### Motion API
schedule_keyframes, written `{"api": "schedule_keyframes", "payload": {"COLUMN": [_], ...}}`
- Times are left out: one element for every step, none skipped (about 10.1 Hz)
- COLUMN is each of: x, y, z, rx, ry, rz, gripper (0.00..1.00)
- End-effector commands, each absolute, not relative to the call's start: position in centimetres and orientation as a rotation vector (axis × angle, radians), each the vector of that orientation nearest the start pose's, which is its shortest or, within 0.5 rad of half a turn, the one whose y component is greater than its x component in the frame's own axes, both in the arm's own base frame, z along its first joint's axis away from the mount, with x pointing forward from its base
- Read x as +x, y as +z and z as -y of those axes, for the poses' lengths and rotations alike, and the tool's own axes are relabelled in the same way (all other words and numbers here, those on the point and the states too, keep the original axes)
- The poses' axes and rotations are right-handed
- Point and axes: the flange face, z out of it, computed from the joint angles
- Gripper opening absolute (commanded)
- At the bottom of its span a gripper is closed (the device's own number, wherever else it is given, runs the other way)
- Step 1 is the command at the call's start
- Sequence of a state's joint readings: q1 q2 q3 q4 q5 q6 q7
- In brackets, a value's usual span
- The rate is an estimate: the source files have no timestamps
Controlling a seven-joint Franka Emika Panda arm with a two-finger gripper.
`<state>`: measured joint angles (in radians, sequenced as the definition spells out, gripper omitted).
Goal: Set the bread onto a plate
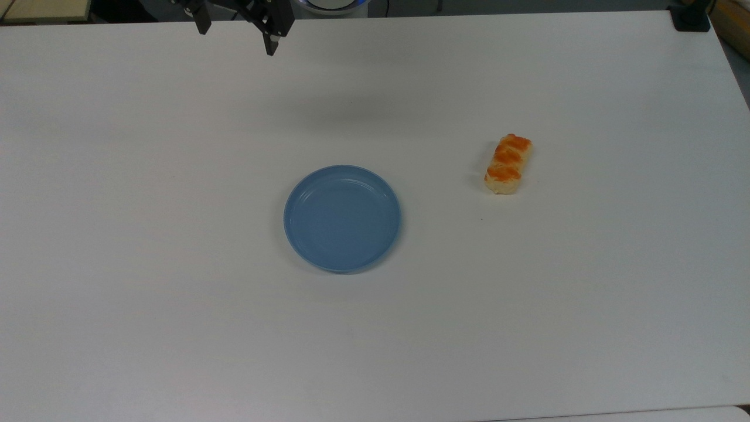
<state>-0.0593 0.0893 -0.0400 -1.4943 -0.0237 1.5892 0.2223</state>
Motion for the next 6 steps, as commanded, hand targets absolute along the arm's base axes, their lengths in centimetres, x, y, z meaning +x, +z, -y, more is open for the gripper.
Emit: {"api": "schedule_keyframes", "payload": {"x": [56.78,56.74,56.69,56.67,56.66,56.65], "y": [60.45,60.44,60.52,60.53,60.53,60.45], "z": [7.64,7.73,7.72,7.84,7.92,7.92], "rx": [-2.979,-2.975,-2.976,-2.971,-2.971,-2.971], "ry": [0.095,0.097,0.097,0.096,0.096,0.098], "rz": [-0.317,-0.315,-0.31,-0.311,-0.314,-0.312], "gripper": [1.0,1.0,1.0,1.0,1.0,1.0]}}
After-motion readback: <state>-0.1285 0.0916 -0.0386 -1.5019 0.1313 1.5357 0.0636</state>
